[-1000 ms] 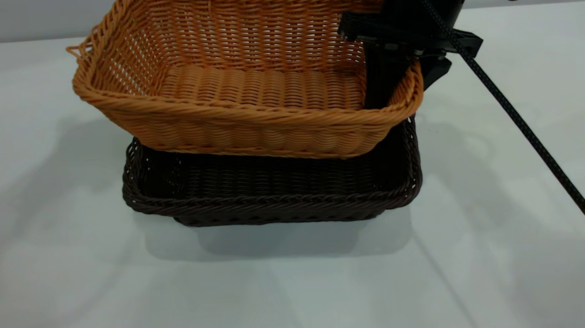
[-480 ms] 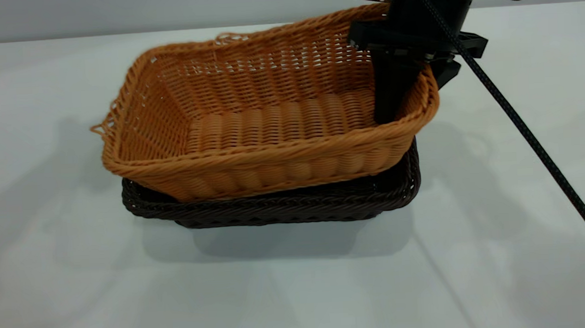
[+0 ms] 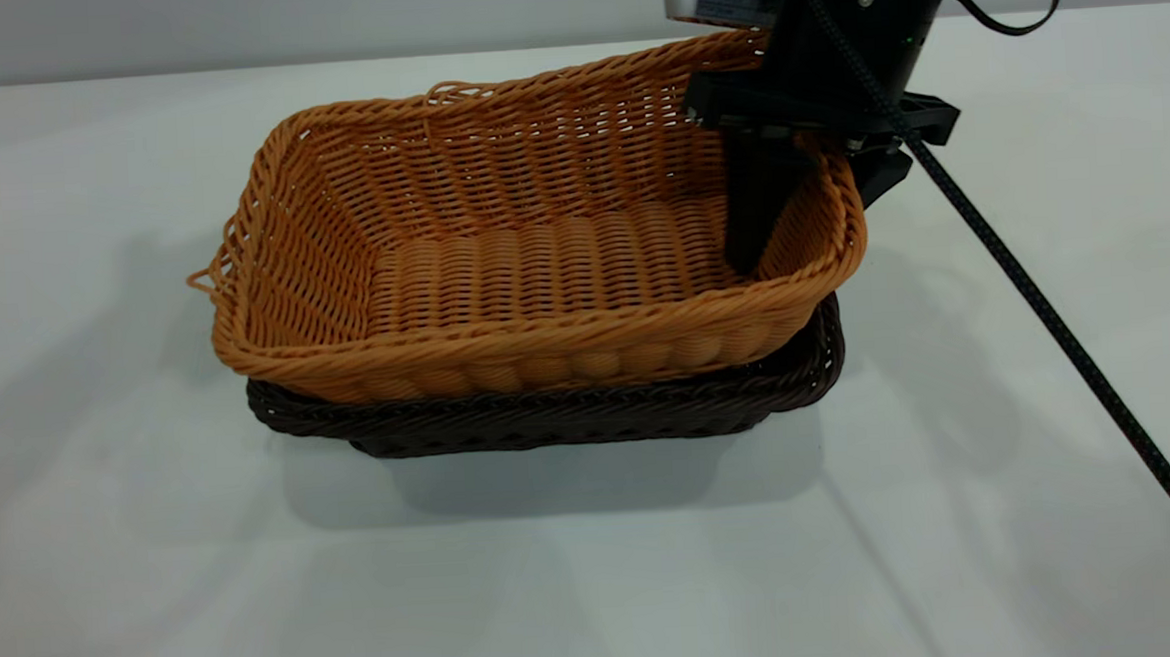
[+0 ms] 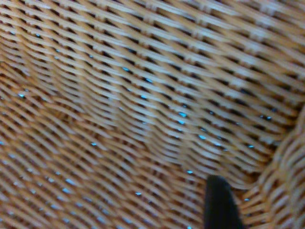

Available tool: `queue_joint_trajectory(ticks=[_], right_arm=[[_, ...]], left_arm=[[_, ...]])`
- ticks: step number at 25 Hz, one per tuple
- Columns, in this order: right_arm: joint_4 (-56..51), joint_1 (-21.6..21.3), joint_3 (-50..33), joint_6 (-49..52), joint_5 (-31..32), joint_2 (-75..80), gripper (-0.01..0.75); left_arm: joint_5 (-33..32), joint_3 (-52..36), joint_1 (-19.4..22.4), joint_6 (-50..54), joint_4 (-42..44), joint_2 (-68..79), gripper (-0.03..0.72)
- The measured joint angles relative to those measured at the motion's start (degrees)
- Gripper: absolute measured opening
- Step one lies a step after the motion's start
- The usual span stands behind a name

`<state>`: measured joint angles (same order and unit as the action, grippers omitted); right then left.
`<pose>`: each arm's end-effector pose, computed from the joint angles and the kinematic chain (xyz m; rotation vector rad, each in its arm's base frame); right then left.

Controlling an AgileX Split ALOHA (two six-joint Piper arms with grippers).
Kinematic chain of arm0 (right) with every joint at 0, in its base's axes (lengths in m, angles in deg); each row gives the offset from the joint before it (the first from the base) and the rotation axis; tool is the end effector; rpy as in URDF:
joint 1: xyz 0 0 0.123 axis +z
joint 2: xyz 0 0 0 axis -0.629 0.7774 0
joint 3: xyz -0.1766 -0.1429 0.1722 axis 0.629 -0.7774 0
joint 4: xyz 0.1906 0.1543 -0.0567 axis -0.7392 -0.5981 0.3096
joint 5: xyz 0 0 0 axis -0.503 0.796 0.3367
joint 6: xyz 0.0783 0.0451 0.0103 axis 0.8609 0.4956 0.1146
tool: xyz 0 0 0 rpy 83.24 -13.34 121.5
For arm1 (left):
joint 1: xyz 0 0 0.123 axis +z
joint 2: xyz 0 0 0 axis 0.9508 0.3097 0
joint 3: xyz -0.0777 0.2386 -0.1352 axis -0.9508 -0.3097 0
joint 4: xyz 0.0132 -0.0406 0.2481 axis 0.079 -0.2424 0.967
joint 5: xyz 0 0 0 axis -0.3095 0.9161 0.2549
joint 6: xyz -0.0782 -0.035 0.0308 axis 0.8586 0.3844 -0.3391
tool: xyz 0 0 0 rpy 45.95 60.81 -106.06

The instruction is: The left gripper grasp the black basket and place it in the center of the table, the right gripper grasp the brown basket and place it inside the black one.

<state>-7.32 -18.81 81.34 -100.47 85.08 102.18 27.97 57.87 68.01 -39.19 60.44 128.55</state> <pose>0.3803 0.1788 0.0855 0.5274 -2.8920 -0.5910 0.3683 -0.0546 0.3982 1.1901 1.7526 0.1727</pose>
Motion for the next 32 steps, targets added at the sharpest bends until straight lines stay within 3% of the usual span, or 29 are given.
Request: queue_joint_trajectory(ticks=[5,8,11,25,32], right_arm=[[-0.8,0.9,0.4,-0.7,1.1,-0.2,0.572],[-0.3,0.9,0.5,-0.9,4.0,-0.5,0.617],[2.0,0.9,0.5,-0.3,8.3,-1.1,0.614],[16.1,0.9,5.1,10.3,9.6,-9.3,0.593],[15.8,0.9,5.2,12.3,10.9,-32.8,0.593]], left_arm=[[-0.6,0.0,0.0,0.0,0.0,0.0,0.408],[-1.5,0.0,0.0,0.0,0.0,0.0,0.408],[-2.0,0.0,0.0,0.1,0.0,0.0,0.408],[-6.6,0.0,0.0,1.0,-2.7,-5.6,0.4],[-16.8,0.0,0.0,18.4,3.0,-16.8,0.4]])
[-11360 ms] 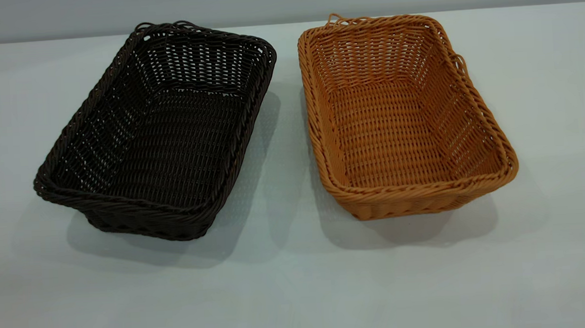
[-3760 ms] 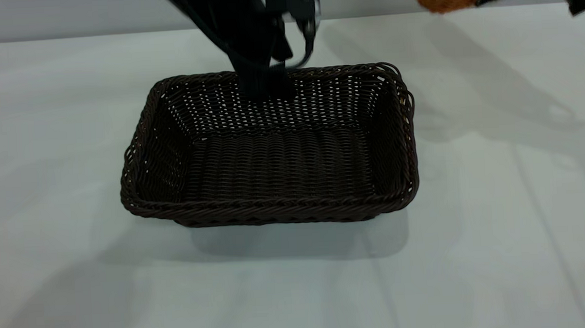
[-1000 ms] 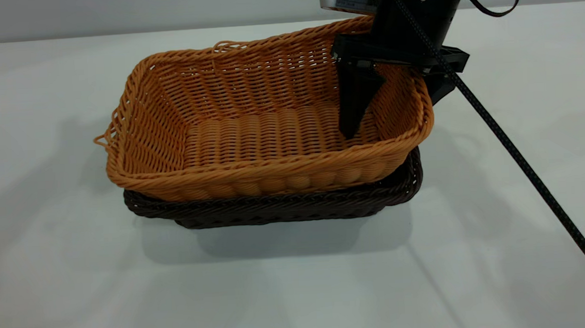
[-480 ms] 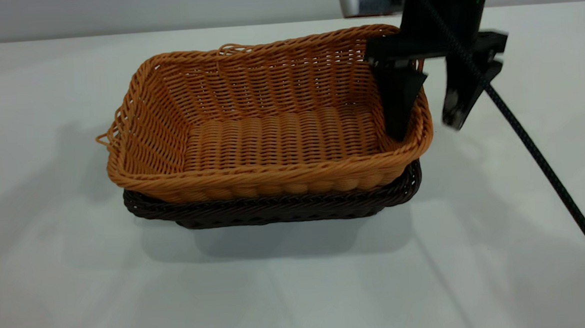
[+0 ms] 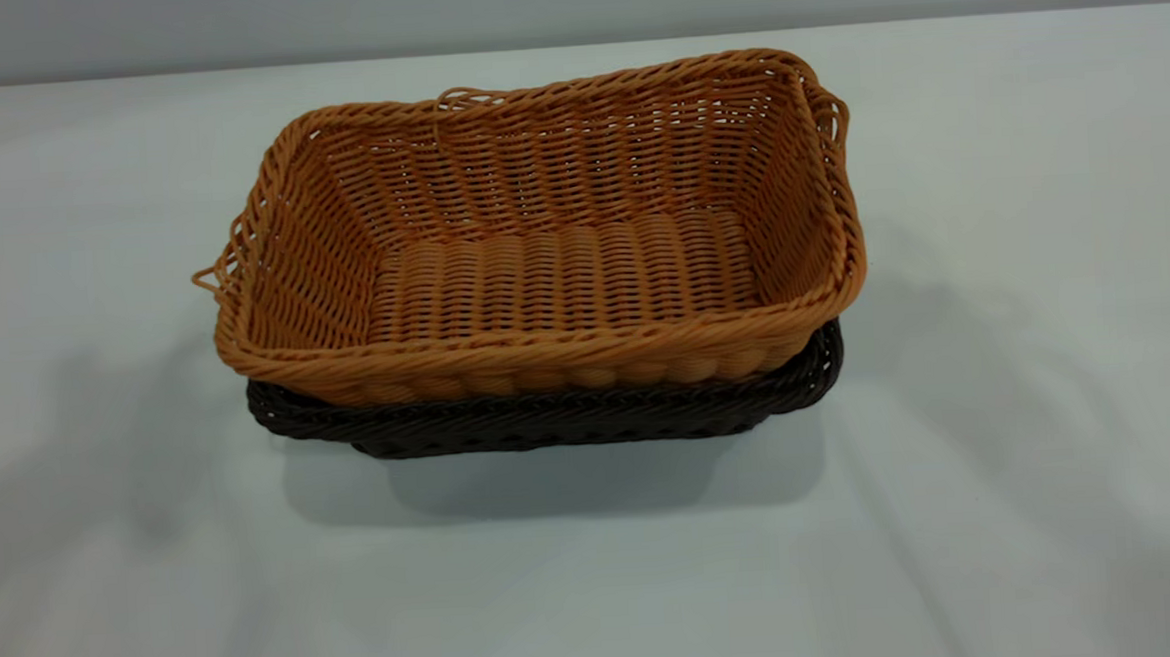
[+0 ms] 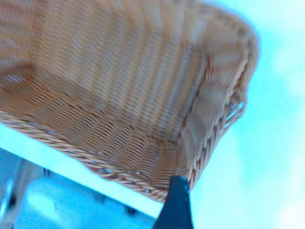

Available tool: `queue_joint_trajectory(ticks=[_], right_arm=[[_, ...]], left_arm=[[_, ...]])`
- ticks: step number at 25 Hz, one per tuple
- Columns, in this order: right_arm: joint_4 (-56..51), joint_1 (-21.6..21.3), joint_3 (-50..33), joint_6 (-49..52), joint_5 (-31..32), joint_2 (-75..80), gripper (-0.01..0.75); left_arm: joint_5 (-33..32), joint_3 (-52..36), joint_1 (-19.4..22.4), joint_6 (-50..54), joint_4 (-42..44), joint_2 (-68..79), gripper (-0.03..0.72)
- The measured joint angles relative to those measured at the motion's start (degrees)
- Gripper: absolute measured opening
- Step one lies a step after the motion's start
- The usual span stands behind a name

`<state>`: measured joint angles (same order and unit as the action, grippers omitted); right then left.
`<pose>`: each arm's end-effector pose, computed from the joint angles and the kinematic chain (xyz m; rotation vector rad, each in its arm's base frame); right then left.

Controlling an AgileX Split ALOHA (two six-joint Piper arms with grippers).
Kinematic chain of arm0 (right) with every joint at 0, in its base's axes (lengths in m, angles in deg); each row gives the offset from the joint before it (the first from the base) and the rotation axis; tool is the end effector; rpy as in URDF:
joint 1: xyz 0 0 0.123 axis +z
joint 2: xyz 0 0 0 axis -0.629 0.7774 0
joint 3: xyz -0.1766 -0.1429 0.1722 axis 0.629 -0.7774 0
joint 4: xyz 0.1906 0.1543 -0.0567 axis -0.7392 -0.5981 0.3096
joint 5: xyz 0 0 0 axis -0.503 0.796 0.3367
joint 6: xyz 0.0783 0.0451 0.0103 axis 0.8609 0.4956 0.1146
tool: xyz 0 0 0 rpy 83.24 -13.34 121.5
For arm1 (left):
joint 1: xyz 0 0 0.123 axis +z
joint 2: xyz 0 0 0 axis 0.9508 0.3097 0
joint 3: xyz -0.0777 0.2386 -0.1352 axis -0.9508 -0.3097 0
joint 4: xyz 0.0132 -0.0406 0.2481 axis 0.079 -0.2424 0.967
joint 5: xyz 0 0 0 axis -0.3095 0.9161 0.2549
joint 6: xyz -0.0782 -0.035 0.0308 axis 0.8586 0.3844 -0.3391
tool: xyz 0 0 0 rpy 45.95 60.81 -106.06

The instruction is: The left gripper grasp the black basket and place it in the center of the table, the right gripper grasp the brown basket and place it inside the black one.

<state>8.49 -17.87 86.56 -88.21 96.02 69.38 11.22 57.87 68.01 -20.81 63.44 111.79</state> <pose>0.3313 0.1474 0.3306 -0.5717 2.7581 0.3670 0.2603 -0.0519 0.4705 1.0523 1.8364 0.0022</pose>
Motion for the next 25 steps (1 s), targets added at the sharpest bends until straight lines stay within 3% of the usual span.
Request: queue_joint_trajectory(ticks=[6,10,16,25], right_arm=[[0.3,0.0,-0.4,0.3,1.5,-20.7,0.592],[2.9,0.0,-8.0,3.0,2.0,-33.4,0.591],[9.4,0.0,-30.9,6.6,2.1,-51.6,0.591],[10.5,0.0,-62.5,10.0,-5.0,-69.4,0.591]], left_arm=[[-6.3,0.0,0.0,21.7,13.6,-9.0,0.4],[-8.8,-1.2,0.0,28.3,18.2,-12.0,0.4],[-8.8,-14.0,0.0,34.7,14.6,-16.9,0.4],[-8.8,-42.3,0.0,35.4,5.7,-24.4,0.4]])
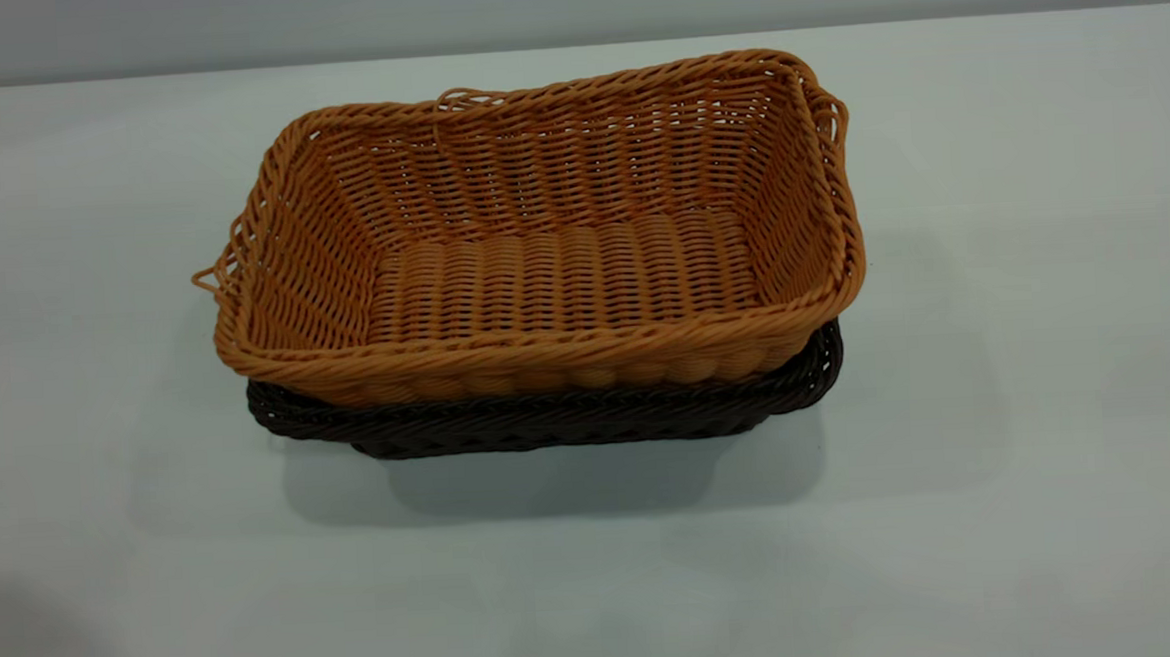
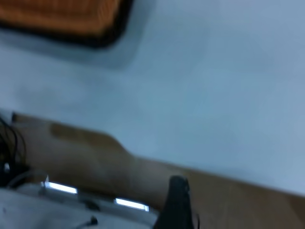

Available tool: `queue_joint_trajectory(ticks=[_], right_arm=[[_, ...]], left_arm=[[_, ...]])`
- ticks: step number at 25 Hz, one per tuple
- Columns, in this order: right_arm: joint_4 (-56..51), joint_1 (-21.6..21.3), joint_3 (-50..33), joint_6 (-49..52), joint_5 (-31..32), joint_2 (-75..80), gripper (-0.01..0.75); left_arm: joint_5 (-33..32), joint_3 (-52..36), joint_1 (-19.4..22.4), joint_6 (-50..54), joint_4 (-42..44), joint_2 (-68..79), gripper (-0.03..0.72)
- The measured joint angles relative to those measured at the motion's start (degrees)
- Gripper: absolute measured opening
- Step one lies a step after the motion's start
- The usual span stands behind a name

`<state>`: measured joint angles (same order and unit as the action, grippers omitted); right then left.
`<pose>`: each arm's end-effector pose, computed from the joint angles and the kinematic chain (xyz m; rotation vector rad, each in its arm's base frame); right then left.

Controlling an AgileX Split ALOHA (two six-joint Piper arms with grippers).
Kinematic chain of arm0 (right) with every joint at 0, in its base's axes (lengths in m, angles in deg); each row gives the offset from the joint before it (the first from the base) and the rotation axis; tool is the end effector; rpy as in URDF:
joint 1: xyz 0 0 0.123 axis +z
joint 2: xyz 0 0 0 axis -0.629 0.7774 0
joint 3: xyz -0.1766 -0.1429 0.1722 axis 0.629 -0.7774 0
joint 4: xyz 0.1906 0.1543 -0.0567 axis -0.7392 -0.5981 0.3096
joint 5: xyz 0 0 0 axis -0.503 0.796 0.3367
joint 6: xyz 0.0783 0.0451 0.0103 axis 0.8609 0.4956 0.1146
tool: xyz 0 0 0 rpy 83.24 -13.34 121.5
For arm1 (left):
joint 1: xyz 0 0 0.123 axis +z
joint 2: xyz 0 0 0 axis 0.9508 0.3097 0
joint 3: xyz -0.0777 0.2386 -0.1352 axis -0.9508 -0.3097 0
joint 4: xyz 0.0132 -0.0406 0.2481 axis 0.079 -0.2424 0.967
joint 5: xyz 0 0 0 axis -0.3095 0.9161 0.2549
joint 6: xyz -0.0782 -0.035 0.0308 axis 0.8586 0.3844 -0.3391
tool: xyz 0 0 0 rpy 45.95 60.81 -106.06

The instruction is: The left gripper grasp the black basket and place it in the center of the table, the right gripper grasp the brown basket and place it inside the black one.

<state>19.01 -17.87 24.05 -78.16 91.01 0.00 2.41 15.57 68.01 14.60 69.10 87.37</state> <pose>0.0615 0.0264 0.2655 -0.3487 2.5878 0.2066 0.1404 -0.0388 0.3281 0.5277 2.5540 -0.3641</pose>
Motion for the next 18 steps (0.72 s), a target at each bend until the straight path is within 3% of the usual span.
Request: queue_joint_trajectory(ticks=[8,18], right_arm=[[0.1,0.0,-3.7,0.0,-0.9,-3.1,0.583],[0.1,0.0,-3.9,0.0,-0.9,-3.2,0.543]], left_arm=[[0.1,-18.6,0.0,1.2,4.1,-12.8,0.4],[3.5,-21.7,0.0,17.1,16.0,-33.2,0.4]])
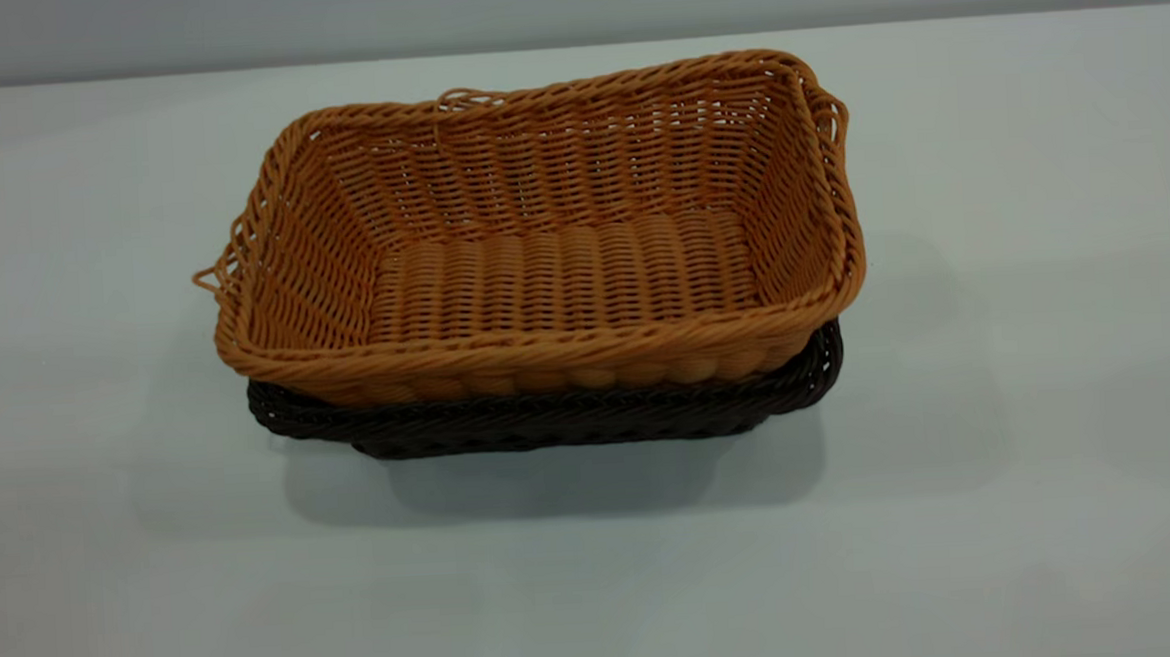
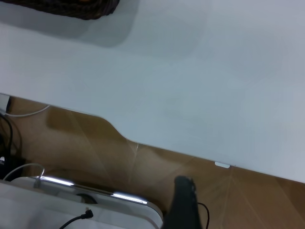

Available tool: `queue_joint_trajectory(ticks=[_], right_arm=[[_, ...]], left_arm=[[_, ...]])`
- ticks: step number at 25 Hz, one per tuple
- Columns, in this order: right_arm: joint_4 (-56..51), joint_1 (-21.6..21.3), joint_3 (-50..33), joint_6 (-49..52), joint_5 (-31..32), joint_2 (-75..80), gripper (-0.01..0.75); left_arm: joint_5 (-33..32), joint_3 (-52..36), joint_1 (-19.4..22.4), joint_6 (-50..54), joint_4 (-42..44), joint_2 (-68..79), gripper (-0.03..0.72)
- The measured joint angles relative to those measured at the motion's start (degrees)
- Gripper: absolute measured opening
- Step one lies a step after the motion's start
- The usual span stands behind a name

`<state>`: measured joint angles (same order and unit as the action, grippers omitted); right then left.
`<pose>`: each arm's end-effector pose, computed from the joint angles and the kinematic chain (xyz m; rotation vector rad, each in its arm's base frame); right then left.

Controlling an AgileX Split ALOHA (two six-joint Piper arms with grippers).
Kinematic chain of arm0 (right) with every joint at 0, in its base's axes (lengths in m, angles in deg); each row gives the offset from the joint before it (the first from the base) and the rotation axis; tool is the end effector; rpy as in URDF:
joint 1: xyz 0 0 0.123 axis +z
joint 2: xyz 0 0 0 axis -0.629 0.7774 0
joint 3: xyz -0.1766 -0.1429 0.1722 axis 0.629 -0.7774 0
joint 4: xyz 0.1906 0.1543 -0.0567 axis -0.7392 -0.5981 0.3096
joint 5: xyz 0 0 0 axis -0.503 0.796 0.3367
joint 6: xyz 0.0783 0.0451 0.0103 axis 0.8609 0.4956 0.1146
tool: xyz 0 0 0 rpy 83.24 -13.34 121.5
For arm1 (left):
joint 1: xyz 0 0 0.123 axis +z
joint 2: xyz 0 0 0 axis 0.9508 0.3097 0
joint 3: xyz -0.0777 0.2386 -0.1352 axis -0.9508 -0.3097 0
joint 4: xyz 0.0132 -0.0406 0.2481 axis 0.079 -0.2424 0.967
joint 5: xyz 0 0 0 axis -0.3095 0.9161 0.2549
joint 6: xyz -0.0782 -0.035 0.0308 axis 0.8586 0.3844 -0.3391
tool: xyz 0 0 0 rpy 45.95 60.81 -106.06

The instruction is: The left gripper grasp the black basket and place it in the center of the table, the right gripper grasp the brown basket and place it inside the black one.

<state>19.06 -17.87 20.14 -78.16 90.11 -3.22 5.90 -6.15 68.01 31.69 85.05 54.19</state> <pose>0.0536 0.0233 0.2497 -0.3478 2.5841 0.2063 0.0399 -0.0089 0.2650 0.1975 2.4075 -0.0818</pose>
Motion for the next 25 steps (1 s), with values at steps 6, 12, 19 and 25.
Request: queue_joint_trajectory(ticks=[6,12,19,25], right_arm=[[-0.1,-0.3,0.0,0.0,0.0,-1.8,0.503],[-1.7,-14.5,0.0,0.0,0.1,-10.3,0.454],[-2.1,-24.3,0.0,0.0,0.4,-24.9,0.393],[-2.7,-24.5,0.0,0.0,0.8,-27.0,0.341]], left_arm=[[-0.1,0.0,0.0,0.8,0.1,-10.8,0.4],[-0.4,0.0,0.0,0.8,0.2,-17.6,0.4],[-0.4,0.0,0.0,0.8,0.2,-19.2,0.4],[-0.4,0.0,0.0,0.8,0.2,-19.2,0.4]])
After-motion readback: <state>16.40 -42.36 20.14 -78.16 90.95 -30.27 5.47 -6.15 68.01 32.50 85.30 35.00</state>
